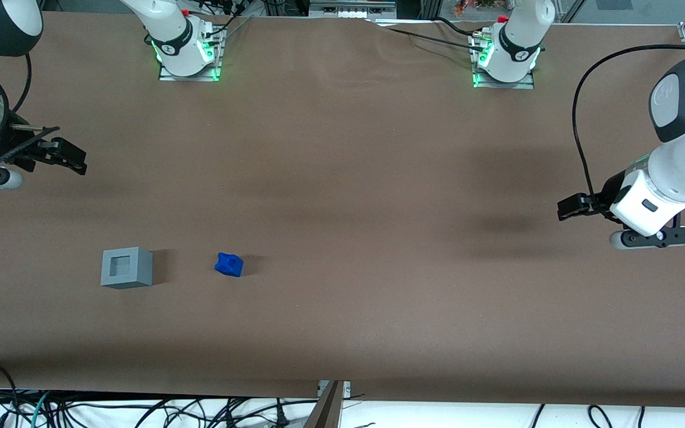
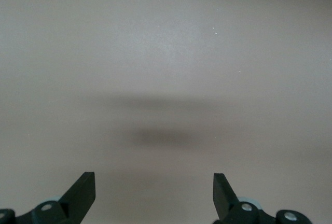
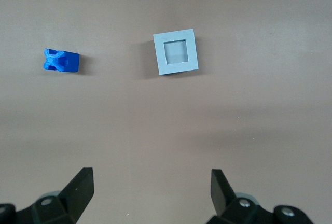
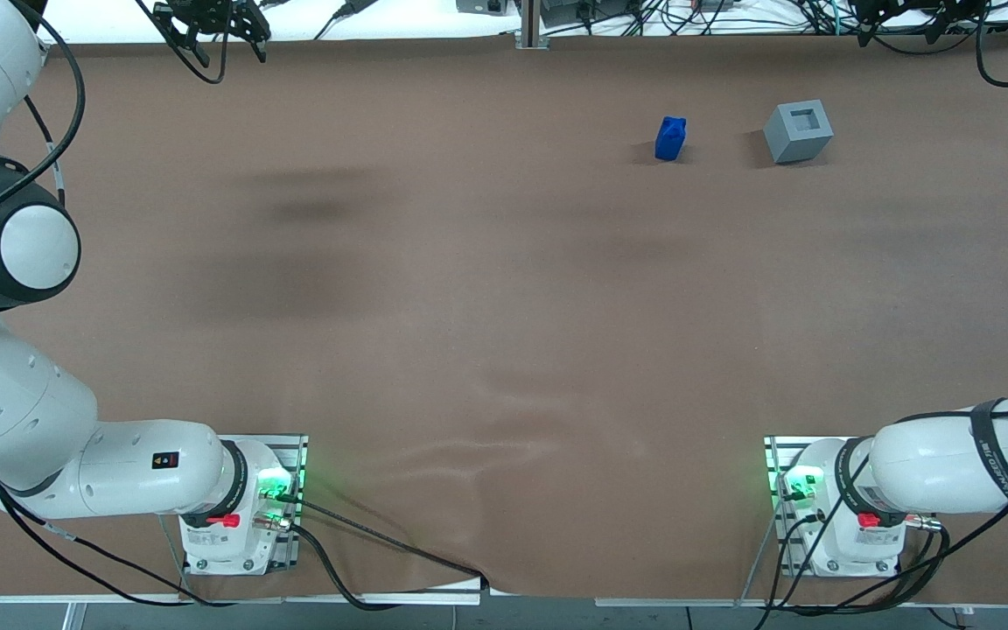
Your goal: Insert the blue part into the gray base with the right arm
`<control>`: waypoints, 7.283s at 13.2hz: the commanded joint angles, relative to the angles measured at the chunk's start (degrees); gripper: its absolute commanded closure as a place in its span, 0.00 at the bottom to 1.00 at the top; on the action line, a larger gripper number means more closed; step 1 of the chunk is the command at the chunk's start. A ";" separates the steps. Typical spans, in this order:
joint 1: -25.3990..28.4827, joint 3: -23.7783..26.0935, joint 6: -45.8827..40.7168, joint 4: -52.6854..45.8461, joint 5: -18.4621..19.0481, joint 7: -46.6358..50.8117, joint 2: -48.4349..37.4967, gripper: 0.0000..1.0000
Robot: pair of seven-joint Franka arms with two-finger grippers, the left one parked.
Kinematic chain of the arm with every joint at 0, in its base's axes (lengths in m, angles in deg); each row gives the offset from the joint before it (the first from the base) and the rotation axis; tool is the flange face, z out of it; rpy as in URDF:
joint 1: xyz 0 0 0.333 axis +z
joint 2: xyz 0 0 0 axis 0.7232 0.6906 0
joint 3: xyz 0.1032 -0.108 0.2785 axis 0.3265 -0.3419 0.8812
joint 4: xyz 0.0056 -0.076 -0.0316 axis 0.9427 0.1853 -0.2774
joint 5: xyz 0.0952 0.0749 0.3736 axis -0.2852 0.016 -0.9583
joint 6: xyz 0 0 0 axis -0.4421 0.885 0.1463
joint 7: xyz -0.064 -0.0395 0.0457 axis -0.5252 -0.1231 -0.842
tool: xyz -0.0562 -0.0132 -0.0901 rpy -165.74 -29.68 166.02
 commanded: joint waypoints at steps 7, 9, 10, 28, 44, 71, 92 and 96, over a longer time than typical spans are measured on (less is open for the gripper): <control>-0.52 0.60 -1.02 -0.64 -0.98 -0.74 0.13 0.00; -0.61 0.60 -1.02 -0.55 -1.07 -0.74 0.13 0.00; -0.61 0.60 -1.11 -0.55 -1.07 -0.74 0.13 0.00; 2.63 0.77 2.48 -0.73 -0.80 -0.21 6.18 0.00; 13.36 0.77 32.11 -0.90 -7.04 10.40 26.74 0.01; 15.82 0.16 40.29 -5.65 -1.25 19.12 38.36 0.73; -1.75 -4.06 13.57 -15.59 -1.33 -23.42 34.14 0.75; -1.84 -4.06 14.71 -14.97 -2.03 -23.25 34.49 0.75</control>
